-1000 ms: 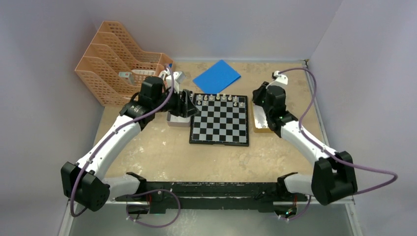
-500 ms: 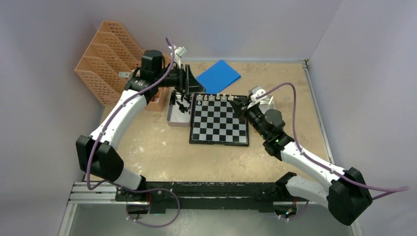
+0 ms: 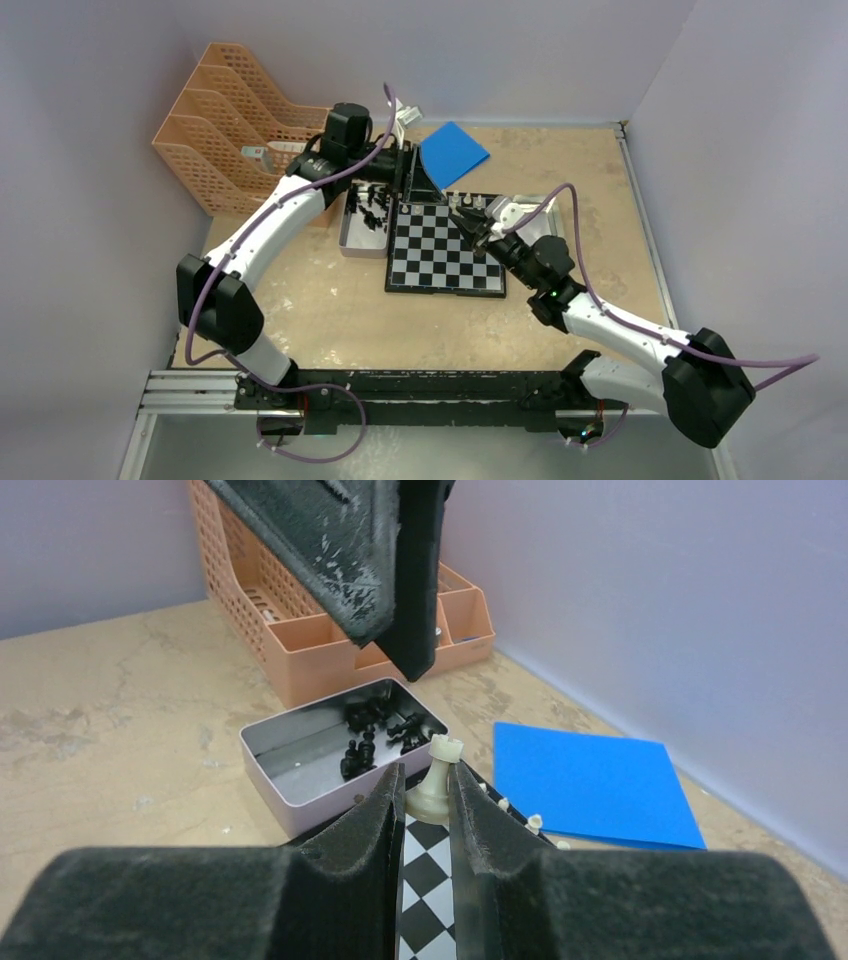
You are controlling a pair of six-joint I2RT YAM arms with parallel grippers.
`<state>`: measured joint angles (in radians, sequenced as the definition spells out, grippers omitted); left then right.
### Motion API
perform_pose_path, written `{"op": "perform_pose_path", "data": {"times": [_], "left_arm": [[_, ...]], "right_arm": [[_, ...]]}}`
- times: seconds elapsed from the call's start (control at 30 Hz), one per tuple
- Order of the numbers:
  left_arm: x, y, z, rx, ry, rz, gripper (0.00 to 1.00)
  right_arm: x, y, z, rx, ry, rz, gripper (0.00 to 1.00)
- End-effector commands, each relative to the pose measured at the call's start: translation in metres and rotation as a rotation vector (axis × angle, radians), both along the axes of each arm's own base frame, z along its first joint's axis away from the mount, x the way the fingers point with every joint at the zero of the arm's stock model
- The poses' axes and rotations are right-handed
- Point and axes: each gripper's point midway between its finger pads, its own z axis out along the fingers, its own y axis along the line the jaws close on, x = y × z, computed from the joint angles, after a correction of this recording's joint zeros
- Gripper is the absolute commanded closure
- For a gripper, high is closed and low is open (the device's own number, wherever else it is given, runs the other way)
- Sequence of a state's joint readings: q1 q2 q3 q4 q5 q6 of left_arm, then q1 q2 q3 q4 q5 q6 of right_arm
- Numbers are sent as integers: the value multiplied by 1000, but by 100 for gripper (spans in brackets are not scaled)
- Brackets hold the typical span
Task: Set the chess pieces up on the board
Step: Place the chess piece on the chessboard.
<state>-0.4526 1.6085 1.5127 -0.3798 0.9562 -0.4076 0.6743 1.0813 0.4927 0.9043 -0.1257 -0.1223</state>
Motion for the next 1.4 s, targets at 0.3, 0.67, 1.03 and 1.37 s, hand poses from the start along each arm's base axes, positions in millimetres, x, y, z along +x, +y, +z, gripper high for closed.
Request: {"op": "perform_pose_path", "data": {"times": [0.3,0.67,1.03,1.37], "left_arm": [[7,-17,2,-15,-63,-32,50],[1,-25,-8,4,-24,-52,62],[-1,-24,-10,20,-17,-49,77],[-3,-23,-10,40,-30,-40,82]], "right_arm": [[-7,15,32,21,-141,50,82],[-5,12,35,26,-139,24,82],[1,15,32,34,-105,15,83],[2,17,35,43,-101,19,83]]}}
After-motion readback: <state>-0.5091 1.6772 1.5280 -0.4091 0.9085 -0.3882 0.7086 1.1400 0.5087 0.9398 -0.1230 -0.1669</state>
